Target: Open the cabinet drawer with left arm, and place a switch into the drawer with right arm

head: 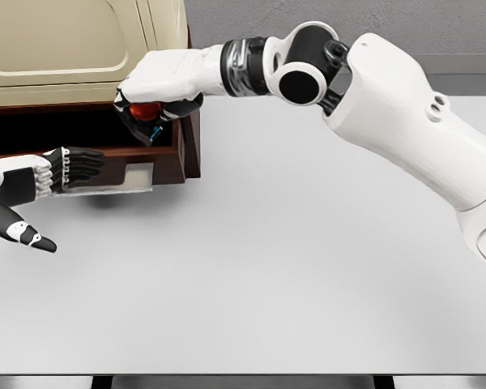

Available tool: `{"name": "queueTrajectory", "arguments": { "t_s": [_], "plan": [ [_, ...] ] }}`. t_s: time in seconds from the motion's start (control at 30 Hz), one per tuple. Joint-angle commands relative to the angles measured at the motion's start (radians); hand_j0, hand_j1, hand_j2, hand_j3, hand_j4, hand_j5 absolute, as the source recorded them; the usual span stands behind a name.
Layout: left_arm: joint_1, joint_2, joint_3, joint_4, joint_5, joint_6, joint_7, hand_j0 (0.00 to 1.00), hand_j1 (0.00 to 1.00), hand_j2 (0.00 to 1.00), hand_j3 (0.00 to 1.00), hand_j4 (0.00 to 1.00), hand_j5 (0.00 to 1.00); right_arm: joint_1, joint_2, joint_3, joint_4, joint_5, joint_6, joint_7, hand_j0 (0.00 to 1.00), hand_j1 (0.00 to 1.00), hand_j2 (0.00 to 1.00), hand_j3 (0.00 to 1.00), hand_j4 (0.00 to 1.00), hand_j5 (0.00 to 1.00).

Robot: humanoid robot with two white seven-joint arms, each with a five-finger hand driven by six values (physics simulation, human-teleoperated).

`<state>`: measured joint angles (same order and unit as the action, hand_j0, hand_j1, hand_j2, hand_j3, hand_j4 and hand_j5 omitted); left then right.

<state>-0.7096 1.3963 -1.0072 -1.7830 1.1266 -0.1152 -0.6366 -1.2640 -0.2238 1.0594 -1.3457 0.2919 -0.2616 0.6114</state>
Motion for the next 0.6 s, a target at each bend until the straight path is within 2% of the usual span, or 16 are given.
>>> {"name": "queueTrajectory", "arguments": {
  "t_s": [0.0,0.13,0.17,0.23,0.47,0.57],
  "plan": [
    [0.001,0.001,-0.074,0.017,-0.252,-0.004,0.026,1.0,1.0,1.0,1.0,1.0,1.0,0.0,0.004,-0.001,0.008,0.01,0.002,-0.001,0.46,0.46,0.46,0.46,0.46,0.46],
    [0.001,0.001,-0.073,0.017,-0.254,-0.004,0.026,1.0,1.0,1.0,1.0,1.0,1.0,-0.005,0.004,-0.001,0.013,0.01,0.004,-0.001,0.49,0.49,0.49,0.49,0.49,0.49],
    [0.001,0.001,-0.073,0.017,-0.254,-0.004,0.026,1.0,1.0,1.0,1.0,1.0,1.0,-0.003,0.007,0.001,0.017,0.012,0.008,-0.001,0.59,0.59,0.59,0.59,0.59,0.59],
    [0.001,0.001,-0.071,0.017,-0.254,-0.006,0.026,1.0,1.0,1.0,1.0,1.0,1.0,-0.003,0.009,-0.001,0.016,0.012,0.054,-0.001,1.0,1.0,1.0,1.0,1.0,1.0],
    [0.001,0.0,-0.071,0.017,-0.254,-0.006,0.026,1.0,1.0,1.0,1.0,1.0,1.0,-0.002,0.009,-0.002,0.0,0.009,0.045,-0.001,1.0,1.0,1.0,1.0,1.0,1.0],
    [0.001,0.0,-0.071,0.019,-0.255,-0.006,0.026,1.0,1.0,1.0,1.0,1.0,1.0,0.002,-0.028,0.001,-0.127,0.004,0.036,-0.001,1.0,1.0,1.0,1.0,1.0,1.0]
  ]
}}
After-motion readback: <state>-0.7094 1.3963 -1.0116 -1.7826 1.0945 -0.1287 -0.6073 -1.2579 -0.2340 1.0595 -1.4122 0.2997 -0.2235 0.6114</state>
